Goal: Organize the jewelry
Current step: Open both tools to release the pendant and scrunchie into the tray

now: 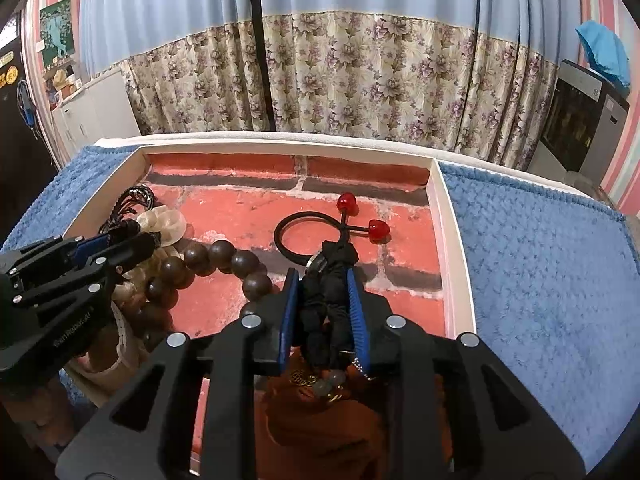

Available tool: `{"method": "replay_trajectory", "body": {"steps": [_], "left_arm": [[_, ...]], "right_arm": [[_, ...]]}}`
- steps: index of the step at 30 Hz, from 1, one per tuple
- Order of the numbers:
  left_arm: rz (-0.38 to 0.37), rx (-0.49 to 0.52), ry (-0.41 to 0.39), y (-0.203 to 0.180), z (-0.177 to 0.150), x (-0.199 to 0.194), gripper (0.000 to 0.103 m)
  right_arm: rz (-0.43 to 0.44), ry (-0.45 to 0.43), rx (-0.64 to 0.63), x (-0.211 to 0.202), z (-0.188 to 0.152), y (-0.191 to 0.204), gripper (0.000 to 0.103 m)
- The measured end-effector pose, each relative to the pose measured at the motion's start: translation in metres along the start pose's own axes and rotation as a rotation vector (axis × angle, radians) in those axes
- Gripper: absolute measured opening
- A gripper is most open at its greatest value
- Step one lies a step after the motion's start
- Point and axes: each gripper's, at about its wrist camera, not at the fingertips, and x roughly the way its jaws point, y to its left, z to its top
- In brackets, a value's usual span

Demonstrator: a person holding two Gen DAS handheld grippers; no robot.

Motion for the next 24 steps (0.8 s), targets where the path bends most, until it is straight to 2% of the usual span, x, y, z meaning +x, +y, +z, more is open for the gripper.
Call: {"method": "replay_trajectory", "body": {"steps": [4,7,24], "left_arm": [[-0.004,-0.006,-0.001,0.001,0.0,0.0,0.022],[-0.01,-0.012,-0.004,0.002,0.0,-0.001,0.031],[-0.005,-0.01,-0.011,-0.002,0.002,-0.005,0.031]], "right_arm": [[0.015,-0.007,0.012,-0.004,0.002,-0.003,0.028],[0.018,-0.015,0.02,-0.007,0.005,-0.005,0.031],[0.029,-0.022,0.03,-0.014,0.008,-0.01,0.032]]}}
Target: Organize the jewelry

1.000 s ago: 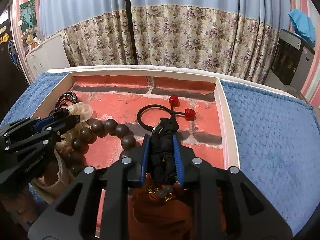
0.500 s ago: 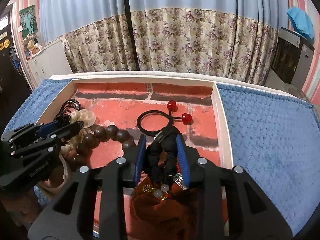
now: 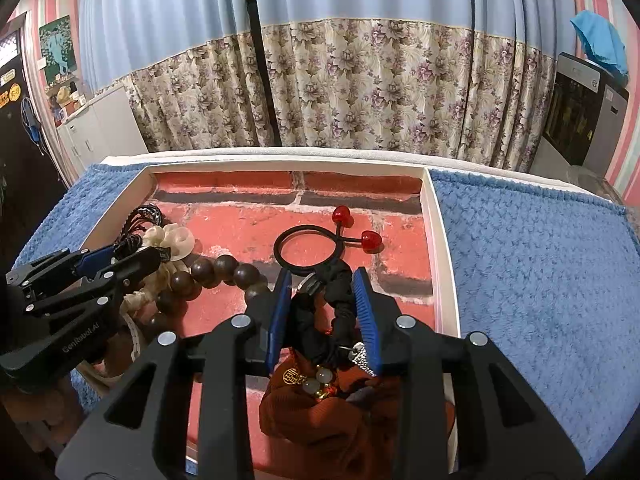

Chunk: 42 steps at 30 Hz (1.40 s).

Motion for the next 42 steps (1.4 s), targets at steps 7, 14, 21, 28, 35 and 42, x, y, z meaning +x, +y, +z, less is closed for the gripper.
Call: {"method": "replay_trajectory", "body": {"steps": [7,14,21,28,35,42], "left_arm": [[0.001,0.001,-0.001,-0.001,0.0,0.0,0.031],[0.001,-0.001,-0.006,-0.003,0.002,-0.001,0.034],[0.012,-0.03,-0.051,0.004,0.018,-0.023,0.051],[0.082,-0.001,-0.177,0.008,0.039,-0.091,0.072],[0.232,0.027,-0.227,0.02,0.023,-0.166,0.099],[0.167,0.032,-0.241,0.039,-0.045,-0.205,0.099]], "right_arm": [[0.003,-0.001,0.001,0.0,0.0,-0.001,0.033],[0.005,-0.015,0.004,-0.004,0.004,0.001,0.043],[-0.013,-0.056,0.02,-0.026,0.017,-0.002,0.052],[-0.06,-0.191,-0.025,-0.103,0.034,0.009,0.081],[-0.074,-0.223,-0.029,-0.168,0.004,0.022,0.098],[-0.165,-0.252,-0.057,-0.198,-0.069,0.046,0.098]]}}
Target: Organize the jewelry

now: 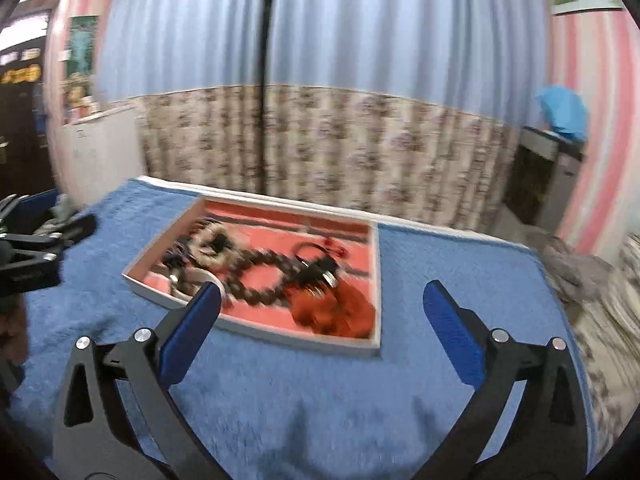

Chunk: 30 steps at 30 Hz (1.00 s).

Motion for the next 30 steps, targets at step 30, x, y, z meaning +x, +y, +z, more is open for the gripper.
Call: {"method": "replay_trajectory", "body": {"steps": [30], "left_arm": [[0.064,-0.011,-0.163,-0.014,-0.059,-0.05,0.099]], "right_arm": [[0.037,-0.104,0.088,-0.031,-0.049,0.003,0.098]]}}
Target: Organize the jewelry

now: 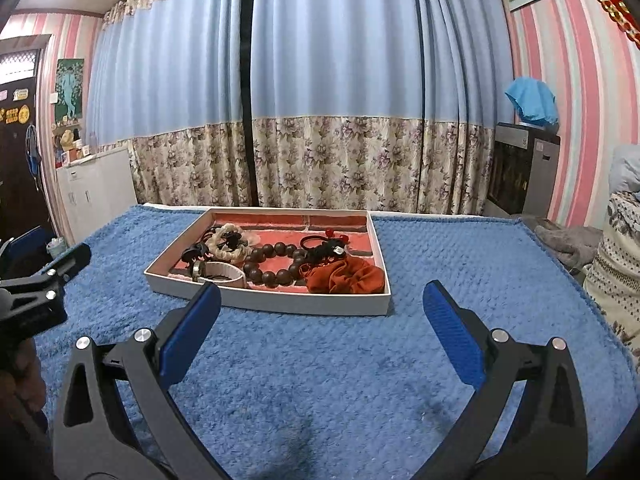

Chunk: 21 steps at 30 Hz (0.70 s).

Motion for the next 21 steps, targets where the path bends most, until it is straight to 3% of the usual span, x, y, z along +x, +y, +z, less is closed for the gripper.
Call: {"method": "replay_trajectory", "body": {"steps": [6,14,21], "left_arm": [[-0.035,-0.049,0.023,0.01,0.001,-0.002,0.099],[-0.02,-0.086,0.033,0.019,0.002,-0.001,0.099],[-0.036,-0.073,0.041,0.017,0.002,-0.001,0.099]], "right_arm": [[-0.006,0.008,-0.003,0.001,0.0,-0.003,0.098],[-0.012,0.021,0.0,0.003,-0.001,-0.006,0.098],[-0.021,0.026,0.007,0.005,-0.001,-0.009,0.098]]}}
